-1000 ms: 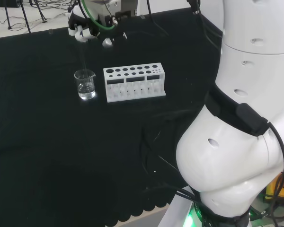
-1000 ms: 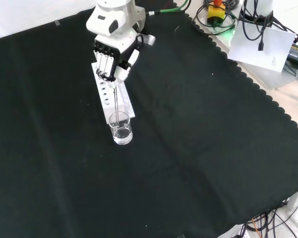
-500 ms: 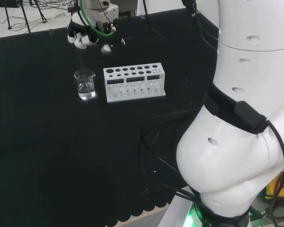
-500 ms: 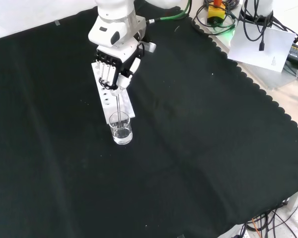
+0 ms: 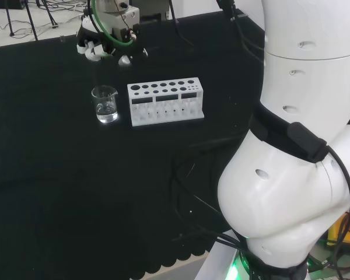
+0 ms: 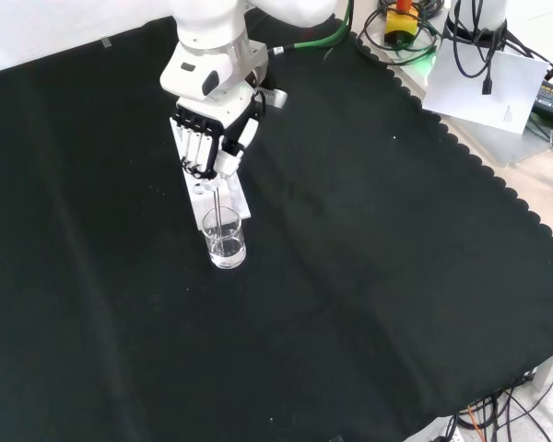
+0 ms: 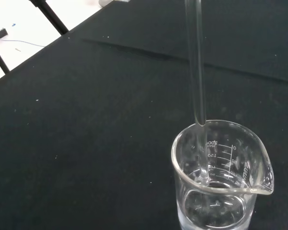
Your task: Stir in the beaker to the left of the white test tube rack with the glass rod.
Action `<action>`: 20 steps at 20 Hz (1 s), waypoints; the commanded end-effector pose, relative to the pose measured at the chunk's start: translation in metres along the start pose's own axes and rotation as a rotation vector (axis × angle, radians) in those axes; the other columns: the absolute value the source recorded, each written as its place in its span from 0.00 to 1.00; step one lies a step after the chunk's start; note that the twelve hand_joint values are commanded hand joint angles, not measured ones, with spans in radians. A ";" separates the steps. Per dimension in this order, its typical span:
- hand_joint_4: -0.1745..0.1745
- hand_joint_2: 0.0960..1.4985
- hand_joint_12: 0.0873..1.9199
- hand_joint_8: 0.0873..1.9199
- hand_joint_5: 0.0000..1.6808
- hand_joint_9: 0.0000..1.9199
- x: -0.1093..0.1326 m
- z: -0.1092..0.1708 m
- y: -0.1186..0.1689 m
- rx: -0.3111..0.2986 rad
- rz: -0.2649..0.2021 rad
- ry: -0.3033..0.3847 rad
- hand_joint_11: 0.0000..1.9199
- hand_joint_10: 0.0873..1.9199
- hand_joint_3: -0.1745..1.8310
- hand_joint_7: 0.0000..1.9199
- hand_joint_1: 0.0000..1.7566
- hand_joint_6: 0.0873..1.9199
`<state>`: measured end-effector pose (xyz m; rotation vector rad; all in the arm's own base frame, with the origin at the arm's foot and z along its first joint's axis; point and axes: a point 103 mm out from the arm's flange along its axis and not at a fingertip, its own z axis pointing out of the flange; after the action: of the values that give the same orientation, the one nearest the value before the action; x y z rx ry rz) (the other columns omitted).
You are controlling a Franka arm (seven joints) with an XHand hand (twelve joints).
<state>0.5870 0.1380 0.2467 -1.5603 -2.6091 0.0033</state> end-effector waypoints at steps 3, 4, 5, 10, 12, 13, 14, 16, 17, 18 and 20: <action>0.00 0.74 0.31 0.64 0.52 0.53 -0.016 0.002 -0.008 0.010 0.037 0.009 0.82 0.65 0.09 0.44 0.79 0.37; 0.00 0.74 0.31 0.64 0.52 0.53 -0.019 0.002 -0.011 0.012 0.045 0.007 0.82 0.65 0.09 0.44 0.79 0.37; 0.00 0.74 0.31 0.64 0.52 0.53 -0.022 0.001 -0.015 0.014 0.054 0.006 0.82 0.65 0.09 0.44 0.79 0.37; 0.00 0.74 0.31 0.64 0.52 0.53 -0.019 -0.002 -0.028 0.018 0.070 -0.007 0.82 0.65 0.09 0.44 0.79 0.37; 0.00 0.74 0.31 0.64 0.52 0.53 -0.007 -0.001 -0.028 0.019 0.050 -0.007 0.82 0.65 0.09 0.44 0.79 0.37; 0.00 0.74 0.31 0.64 0.52 0.53 0.000 -0.001 -0.028 0.020 0.039 -0.007 0.82 0.65 0.09 0.44 0.79 0.37; 0.00 0.74 0.31 0.64 0.52 0.53 0.004 -0.001 -0.027 0.020 0.033 -0.007 0.82 0.65 0.09 0.44 0.79 0.37; 0.00 0.74 0.31 0.64 0.52 0.53 0.011 -0.001 -0.023 0.021 0.021 -0.008 0.82 0.65 0.09 0.44 0.79 0.37; 0.00 0.74 0.31 0.64 0.52 0.53 0.014 0.000 -0.021 0.023 0.017 -0.008 0.82 0.65 0.09 0.44 0.79 0.37; 0.00 0.74 0.31 0.64 0.52 0.53 0.016 0.001 -0.018 0.026 0.011 -0.012 0.82 0.65 0.09 0.44 0.79 0.37; 0.00 0.74 0.31 0.64 0.52 0.53 0.017 0.004 -0.013 0.029 0.005 -0.017 0.82 0.65 0.09 0.44 0.79 0.37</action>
<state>0.5634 0.1363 0.2489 -1.5848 -2.5903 0.0418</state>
